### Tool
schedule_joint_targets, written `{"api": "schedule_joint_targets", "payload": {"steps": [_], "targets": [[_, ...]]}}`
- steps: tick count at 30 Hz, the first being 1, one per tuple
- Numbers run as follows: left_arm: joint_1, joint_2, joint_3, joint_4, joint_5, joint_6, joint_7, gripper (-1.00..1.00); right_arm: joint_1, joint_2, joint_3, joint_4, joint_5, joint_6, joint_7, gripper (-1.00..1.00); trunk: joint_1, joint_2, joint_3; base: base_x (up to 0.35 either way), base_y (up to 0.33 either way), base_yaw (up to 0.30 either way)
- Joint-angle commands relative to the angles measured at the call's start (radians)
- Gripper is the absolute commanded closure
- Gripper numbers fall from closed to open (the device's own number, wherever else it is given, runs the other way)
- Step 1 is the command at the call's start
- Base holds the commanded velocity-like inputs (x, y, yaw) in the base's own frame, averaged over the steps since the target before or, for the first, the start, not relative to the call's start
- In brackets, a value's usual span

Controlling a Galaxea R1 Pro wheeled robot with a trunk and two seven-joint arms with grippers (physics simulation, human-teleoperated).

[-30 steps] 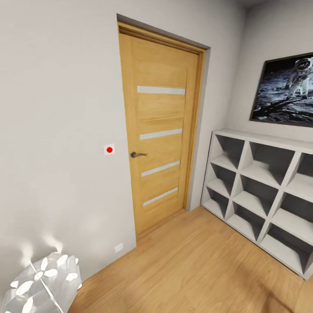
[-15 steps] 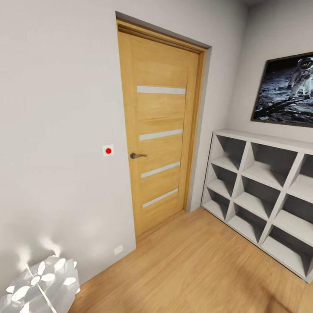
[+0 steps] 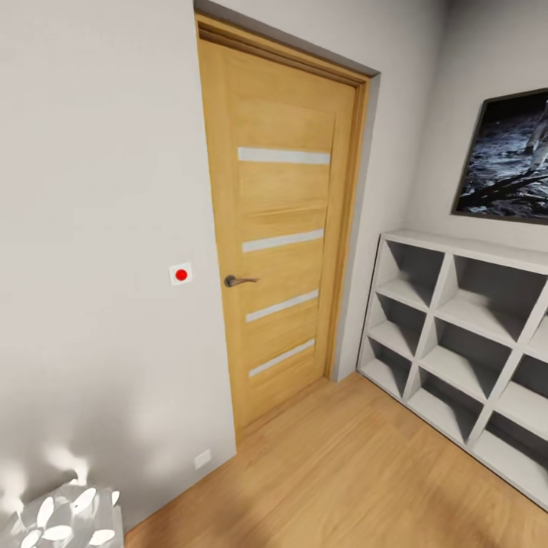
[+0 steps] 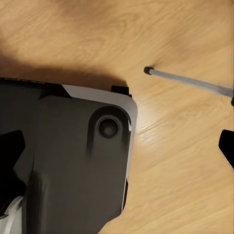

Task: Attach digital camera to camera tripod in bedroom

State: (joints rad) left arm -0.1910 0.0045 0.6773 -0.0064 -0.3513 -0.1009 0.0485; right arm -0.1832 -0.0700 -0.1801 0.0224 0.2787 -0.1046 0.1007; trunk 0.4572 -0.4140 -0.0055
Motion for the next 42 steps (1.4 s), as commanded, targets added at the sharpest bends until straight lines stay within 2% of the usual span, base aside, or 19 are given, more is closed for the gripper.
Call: {"api": "schedule_joint_targets", "payload": {"steps": [1, 8, 25, 32, 42], "targets": [[-0.001, 0.000, 0.007, 0.002, -0.012, -0.004, 0.004, 1.00, -0.001, -0.001, -0.009, 0.002, 0.008, -0.005, 0.002, -1.00, 0.001, -0.001, -0.001, 0.308, 0.153, 0.000], [-0.001, -0.003, 0.007, 0.003, -0.011, -0.006, 0.005, 1.00, -0.001, -0.001, -0.009, 0.001, 0.008, -0.006, 0.002, -1.00, 0.001, -0.001, -0.001, 0.163, 0.174, 0.000], [-0.001, -0.004, 0.007, 0.003, -0.011, -0.008, 0.005, 1.00, -0.001, -0.002, -0.009, -0.001, 0.008, -0.006, 0.003, -1.00, 0.001, -0.001, -0.001, 0.006, 0.010, 0.000], [-0.001, -0.025, 0.005, 0.002, -0.013, -0.006, 0.005, 1.00, -0.001, 0.000, -0.009, -0.001, 0.010, -0.007, 0.002, -1.00, 0.001, -0.001, -0.001, 0.000, 0.274, 0.000], [-0.001, -0.027, 0.004, 0.002, -0.014, -0.006, 0.005, 1.00, -0.001, 0.003, -0.012, -0.001, 0.009, -0.005, 0.002, -1.00, 0.001, -0.001, -0.001, 0.000, 0.324, -0.079]]}}
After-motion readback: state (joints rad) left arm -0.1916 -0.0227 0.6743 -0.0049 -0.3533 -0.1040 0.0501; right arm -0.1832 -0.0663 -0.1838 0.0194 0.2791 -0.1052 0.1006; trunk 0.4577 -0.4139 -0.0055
